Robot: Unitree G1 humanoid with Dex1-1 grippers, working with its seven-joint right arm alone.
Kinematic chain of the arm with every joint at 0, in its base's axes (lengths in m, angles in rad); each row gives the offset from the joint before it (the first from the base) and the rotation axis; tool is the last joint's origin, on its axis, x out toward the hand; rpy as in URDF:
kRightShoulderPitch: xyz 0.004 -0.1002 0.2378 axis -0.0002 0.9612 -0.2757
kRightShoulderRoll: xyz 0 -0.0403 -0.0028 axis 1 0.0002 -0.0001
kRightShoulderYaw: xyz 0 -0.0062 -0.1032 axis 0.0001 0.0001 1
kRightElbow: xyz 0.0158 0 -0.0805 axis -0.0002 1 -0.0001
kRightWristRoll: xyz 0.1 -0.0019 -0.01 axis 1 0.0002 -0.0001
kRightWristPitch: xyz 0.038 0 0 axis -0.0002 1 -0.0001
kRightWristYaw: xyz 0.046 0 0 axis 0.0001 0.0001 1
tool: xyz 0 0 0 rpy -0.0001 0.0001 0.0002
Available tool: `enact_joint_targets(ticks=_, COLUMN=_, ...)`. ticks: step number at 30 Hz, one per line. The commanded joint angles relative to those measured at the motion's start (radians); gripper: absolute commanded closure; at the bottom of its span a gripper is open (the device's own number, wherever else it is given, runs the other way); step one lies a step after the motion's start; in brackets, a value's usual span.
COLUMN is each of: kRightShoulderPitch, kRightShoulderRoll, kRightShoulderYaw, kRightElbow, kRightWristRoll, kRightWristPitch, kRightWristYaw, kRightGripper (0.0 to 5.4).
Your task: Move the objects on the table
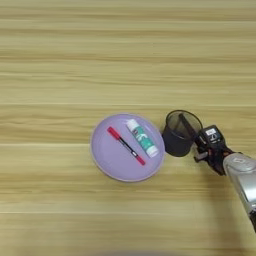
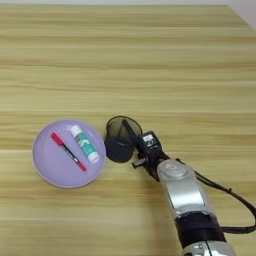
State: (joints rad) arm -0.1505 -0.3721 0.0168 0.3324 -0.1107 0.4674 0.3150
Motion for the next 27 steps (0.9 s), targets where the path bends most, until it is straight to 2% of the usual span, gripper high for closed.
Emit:
enact_joint_targets(ticks=1, kRightShoulderPitch=-0.048, kRightShoulderRoll=-0.035, kRightShoulderYaw=-0.014, kRightElbow=-0.057, kRightWristRoll=-0.004, kRightWristPitch=-0.021, kRightWristYaw=-0.007, kRightGripper=3.68)
enact_joint_targets(ticks=10, kRightShoulderPitch=-0.048, kRightShoulderRoll=-0.035, kRightShoulderYaw=-0.011, kRightElbow=-0.059, kRightWristRoll=-0.009, kRightWristPitch=-0.017, kRightWristYaw=-0.002, kRightGripper=2.37)
enact_joint_targets(ticks=23, kRightShoulderPitch=-0.035, kRightShoulderRoll=-0.041, kRightShoulderYaw=-0.021, kRightElbow=-0.121, kRightWristRoll=-0.007, kRightWristPitch=-0.003, kRightWristYaw=-0.002, kRightGripper=0.82)
enact_joint_targets(ticks=27, kRightShoulderPitch=-0.018, kRightShoulderRoll=-0.056, kRightShoulderYaw=-0.012, kRightElbow=-0.158, kRightWristRoll=-0.009, kRightWristPitch=-0.003, kRightWristYaw=0.021, kRightGripper=0.43)
